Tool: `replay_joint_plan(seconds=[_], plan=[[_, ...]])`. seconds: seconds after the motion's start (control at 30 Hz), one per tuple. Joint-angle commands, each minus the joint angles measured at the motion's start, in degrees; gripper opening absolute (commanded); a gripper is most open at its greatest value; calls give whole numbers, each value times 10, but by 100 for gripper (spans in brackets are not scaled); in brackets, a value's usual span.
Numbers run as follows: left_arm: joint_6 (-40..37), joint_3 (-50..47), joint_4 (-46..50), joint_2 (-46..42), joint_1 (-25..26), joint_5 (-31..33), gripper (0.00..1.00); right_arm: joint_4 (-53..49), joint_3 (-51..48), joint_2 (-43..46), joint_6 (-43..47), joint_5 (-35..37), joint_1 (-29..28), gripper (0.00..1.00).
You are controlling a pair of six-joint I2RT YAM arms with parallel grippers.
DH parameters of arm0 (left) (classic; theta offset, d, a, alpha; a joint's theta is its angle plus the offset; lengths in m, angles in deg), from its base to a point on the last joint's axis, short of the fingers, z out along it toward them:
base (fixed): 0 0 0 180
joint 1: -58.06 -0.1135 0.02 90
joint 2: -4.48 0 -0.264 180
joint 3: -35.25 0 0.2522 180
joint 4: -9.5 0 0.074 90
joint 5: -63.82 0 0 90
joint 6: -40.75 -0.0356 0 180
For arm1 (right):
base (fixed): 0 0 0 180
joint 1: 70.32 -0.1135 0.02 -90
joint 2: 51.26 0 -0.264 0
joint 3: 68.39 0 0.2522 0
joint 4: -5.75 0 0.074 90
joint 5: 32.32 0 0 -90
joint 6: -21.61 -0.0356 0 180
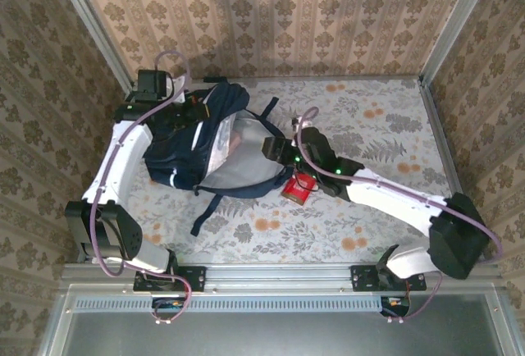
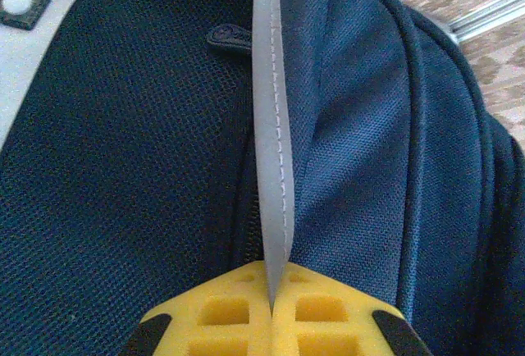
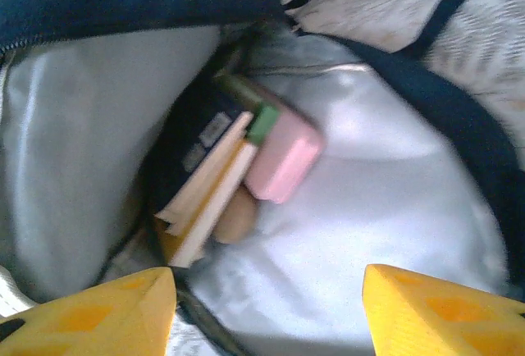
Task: Pack the student bag
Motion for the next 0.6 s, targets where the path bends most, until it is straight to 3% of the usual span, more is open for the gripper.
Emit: replay_joint_plan(seconds=[0.0,0.17,0.4,0.57], plan=[[-35,-20,16,-2,-8,105,0,-51,-44,32,24,41,26,62],[-58,-14,38,24,11,158,0,-86,-49,11,41,-26,73,61],[-11,-70,-6,20,55,76,33,-116,-30,-65,48,-72,135,59],[21,-116,-38,-18,71,39,44,-118,-10,-119,50,-79,144,57]])
